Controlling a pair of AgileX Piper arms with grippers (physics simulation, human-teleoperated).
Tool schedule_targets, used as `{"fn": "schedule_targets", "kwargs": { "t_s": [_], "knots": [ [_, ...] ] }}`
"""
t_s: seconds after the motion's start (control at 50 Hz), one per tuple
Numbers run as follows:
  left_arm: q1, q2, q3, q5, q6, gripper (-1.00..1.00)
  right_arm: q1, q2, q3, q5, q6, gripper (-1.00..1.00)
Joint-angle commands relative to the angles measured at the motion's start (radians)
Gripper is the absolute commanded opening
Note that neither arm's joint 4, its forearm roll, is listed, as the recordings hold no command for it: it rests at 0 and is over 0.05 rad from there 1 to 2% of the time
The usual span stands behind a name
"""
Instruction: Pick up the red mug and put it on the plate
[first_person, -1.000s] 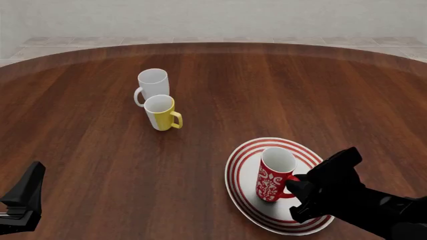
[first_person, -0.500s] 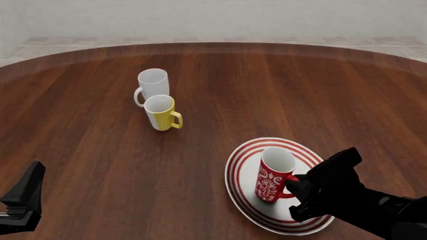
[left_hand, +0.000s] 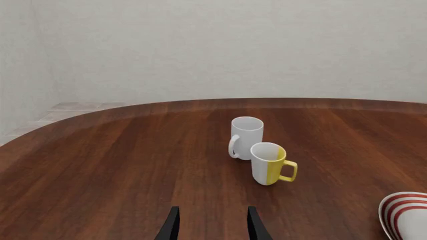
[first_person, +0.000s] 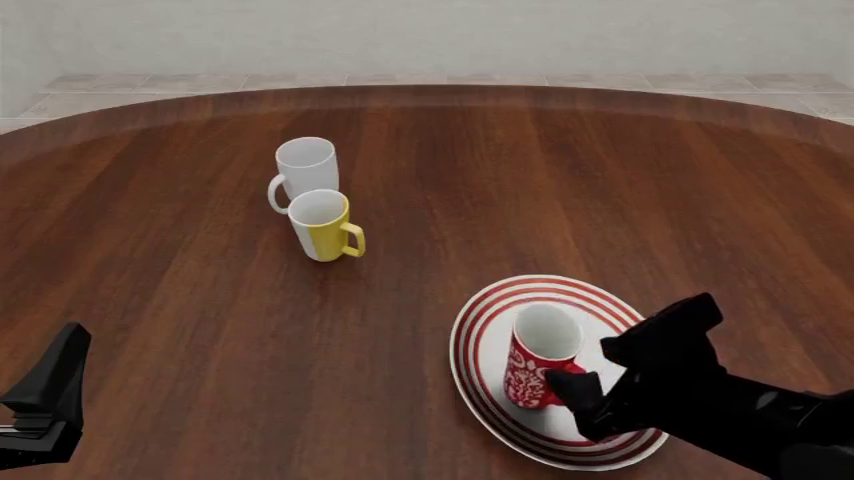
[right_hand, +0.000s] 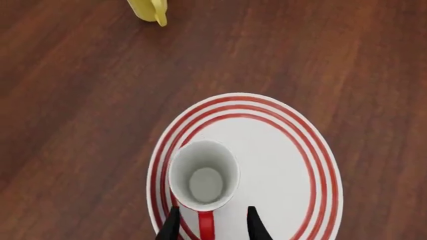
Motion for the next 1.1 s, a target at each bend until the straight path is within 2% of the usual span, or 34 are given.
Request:
{"fn": "schedule_targets", "kwargs": {
  "t_s": [0.02, 0.12, 0.14, 0.16, 0.18, 0.2, 0.22, 0.36, 0.46, 0.48, 0.52, 0.54, 0.58, 0.66, 0.68, 0.72, 0.74, 0.78, 0.8, 0.82, 0.84, 0.86, 0.88, 0.92, 0.98, 1.0, 1.04, 1.08, 1.1],
  "knots": [
    [0.000, 0.000, 0.000, 0.000, 0.000, 1.00, 0.010, -0.001, -0.008, 0.009, 0.014, 1.00],
    [0.000, 0.000, 0.000, 0.000, 0.000, 1.00, 0.022, 0.012, -0.008, 0.002, 0.021, 1.00],
    [0.000, 0.000, 0.000, 0.000, 0.000, 1.00, -0.006, 0.008, -0.005, 0.003, 0.027, 1.00],
    [0.000, 0.000, 0.000, 0.000, 0.000, 1.00, 0.020, 0.007, -0.010, 0.005, 0.032, 1.00],
    [0.000, 0.000, 0.000, 0.000, 0.000, 1.00, 0.007, 0.009, -0.010, 0.006, 0.006, 1.00],
    [0.000, 0.000, 0.000, 0.000, 0.000, 1.00, -0.004, 0.001, -0.009, 0.008, 0.038, 1.00],
    [0.000, 0.000, 0.000, 0.000, 0.000, 1.00, 0.036, 0.014, -0.017, 0.008, 0.017, 1.00],
    [0.000, 0.000, 0.000, 0.000, 0.000, 1.00, 0.020, 0.015, -0.013, 0.004, 0.028, 1.00],
    [0.000, 0.000, 0.000, 0.000, 0.000, 1.00, 0.030, -0.005, -0.020, 0.031, 0.037, 1.00],
    [0.000, 0.000, 0.000, 0.000, 0.000, 1.00, 0.012, -0.018, -0.022, 0.044, 0.032, 1.00],
    [0.000, 0.000, 0.000, 0.000, 0.000, 1.00, 0.036, -0.042, -0.033, 0.067, 0.043, 1.00],
    [0.000, 0.000, 0.000, 0.000, 0.000, 1.00, 0.012, -0.057, -0.033, 0.083, 0.032, 1.00],
    [0.000, 0.000, 0.000, 0.000, 0.000, 1.00, 0.030, -0.082, -0.043, 0.109, 0.042, 1.00],
    [0.000, 0.000, 0.000, 0.000, 0.000, 1.00, 0.007, -0.174, -0.058, 0.196, 0.025, 1.00],
    [0.000, 0.000, 0.000, 0.000, 0.000, 1.00, 0.009, -0.197, -0.065, 0.218, 0.038, 1.00],
    [0.000, 0.000, 0.000, 0.000, 0.000, 1.00, -0.003, -0.259, -0.082, 0.279, 0.008, 1.00],
    [0.000, 0.000, 0.000, 0.000, 0.000, 1.00, -0.004, -0.284, -0.089, 0.303, 0.015, 1.00],
    [0.000, 0.000, 0.000, 0.000, 0.000, 1.00, -0.007, -0.336, -0.105, 0.360, -0.005, 1.00],
    [0.000, 0.000, 0.000, 0.000, 0.000, 1.00, -0.007, -0.337, -0.105, 0.361, -0.005, 1.00],
    [0.000, 0.000, 0.000, 0.000, 0.000, 1.00, 0.000, -0.402, -0.139, 0.426, -0.013, 1.00],
    [0.000, 0.000, 0.000, 0.000, 0.000, 1.00, 0.000, -0.402, -0.139, 0.426, -0.013, 1.00],
    [0.000, 0.000, 0.000, 0.000, 0.000, 1.00, -0.006, -0.470, -0.179, 0.498, -0.016, 1.00],
    [0.000, 0.000, 0.000, 0.000, 0.000, 1.00, -0.006, -0.472, -0.179, 0.500, -0.016, 1.00],
    [0.000, 0.000, 0.000, 0.000, 0.000, 1.00, -0.003, -0.521, -0.220, 0.565, -0.042, 1.00],
    [0.000, 0.000, 0.000, 0.000, 0.000, 1.00, -0.004, -0.596, -0.295, 0.656, -0.038, 1.00],
    [0.000, 0.000, 0.000, 0.000, 0.000, 1.00, -0.018, -0.630, -0.334, 0.705, -0.057, 1.00],
    [0.000, 0.000, 0.000, 0.000, 0.000, 1.00, 0.002, -0.676, -0.415, 0.771, -0.053, 1.00],
    [0.000, 0.000, 0.000, 0.000, 0.000, 1.00, -0.017, -0.727, -0.487, 0.850, -0.093, 1.00],
    [0.000, 0.000, 0.000, 0.000, 0.000, 1.00, -0.017, -0.749, -0.530, 0.880, -0.082, 1.00]
  ]
}}
